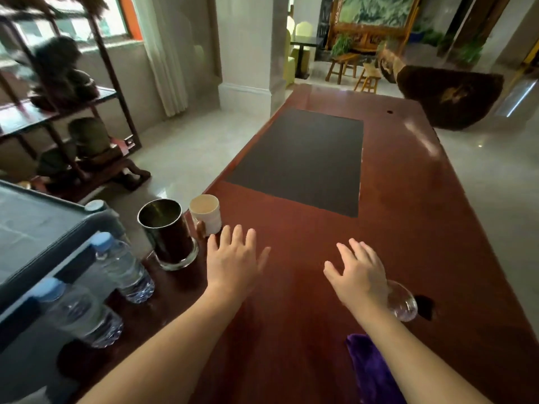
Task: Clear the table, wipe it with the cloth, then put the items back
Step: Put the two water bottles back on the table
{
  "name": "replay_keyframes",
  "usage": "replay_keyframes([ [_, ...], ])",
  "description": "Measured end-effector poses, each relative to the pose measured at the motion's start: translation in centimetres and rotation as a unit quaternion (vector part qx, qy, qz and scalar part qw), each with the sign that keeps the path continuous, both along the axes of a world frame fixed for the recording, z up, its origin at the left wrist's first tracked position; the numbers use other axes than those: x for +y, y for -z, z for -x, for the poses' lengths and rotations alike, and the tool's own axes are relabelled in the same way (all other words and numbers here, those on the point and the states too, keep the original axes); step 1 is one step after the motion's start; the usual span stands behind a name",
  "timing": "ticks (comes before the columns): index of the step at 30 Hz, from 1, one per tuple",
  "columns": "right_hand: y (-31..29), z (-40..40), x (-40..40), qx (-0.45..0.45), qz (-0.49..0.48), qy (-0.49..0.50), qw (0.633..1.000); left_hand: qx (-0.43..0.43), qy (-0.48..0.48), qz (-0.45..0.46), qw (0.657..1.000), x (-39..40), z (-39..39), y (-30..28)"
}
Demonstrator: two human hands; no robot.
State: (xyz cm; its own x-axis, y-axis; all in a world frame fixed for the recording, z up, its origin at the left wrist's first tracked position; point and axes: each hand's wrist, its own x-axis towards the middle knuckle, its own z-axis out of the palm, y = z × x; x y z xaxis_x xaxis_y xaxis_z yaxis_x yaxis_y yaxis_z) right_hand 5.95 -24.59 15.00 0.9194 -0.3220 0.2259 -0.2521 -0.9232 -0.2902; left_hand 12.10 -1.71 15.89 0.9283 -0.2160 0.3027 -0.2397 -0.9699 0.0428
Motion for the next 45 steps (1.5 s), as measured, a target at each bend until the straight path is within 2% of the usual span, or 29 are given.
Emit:
replay_keyframes([
  [5, 0.4, -3.6, 7.2, 0.017, -0.083, -0.092, 0.992, -0.022, -0.096, 0.061, 0.993, 6.5, 2.6, -1.2],
  [10, 1.4, -5.3, 14.5, 0.052, -0.172, -0.186, 0.966, -0.087, -0.197, 0.121, 0.969, 13.2, 6.7, -1.2],
  [14, 2.2, -6.1, 19.8, 0.099, -0.224, -0.257, 0.935, -0.124, -0.291, 0.172, 0.933, 17.3, 10.2, 0.0],
  [20, 3.0, -6.7, 26.5, 0.126, -0.316, -0.302, 0.891, -0.075, -0.392, 0.301, 0.866, 20.5, 12.4, 1.5],
  [26, 3.6, -8.1, 31.3, 0.129, -0.381, -0.305, 0.863, -0.029, -0.386, 0.407, 0.828, 22.4, 10.4, 2.2],
  [31, 3.7, -9.6, 34.4, 0.107, -0.442, -0.316, 0.832, 0.015, -0.358, 0.453, 0.817, 23.8, 7.9, 3.6],
  [36, 4.1, -11.1, 37.3, 0.094, -0.454, -0.272, 0.843, 0.007, -0.322, 0.484, 0.813, 24.7, 5.7, 5.0],
  [42, 5.0, -12.2, 38.7, 0.067, -0.425, -0.239, 0.870, -0.022, -0.289, 0.567, 0.771, 25.1, 4.0, 6.4],
  [45, 4.8, -12.0, 38.4, 0.060, -0.425, -0.245, 0.869, -0.028, -0.279, 0.567, 0.775, 24.9, 3.5, 6.6],
])
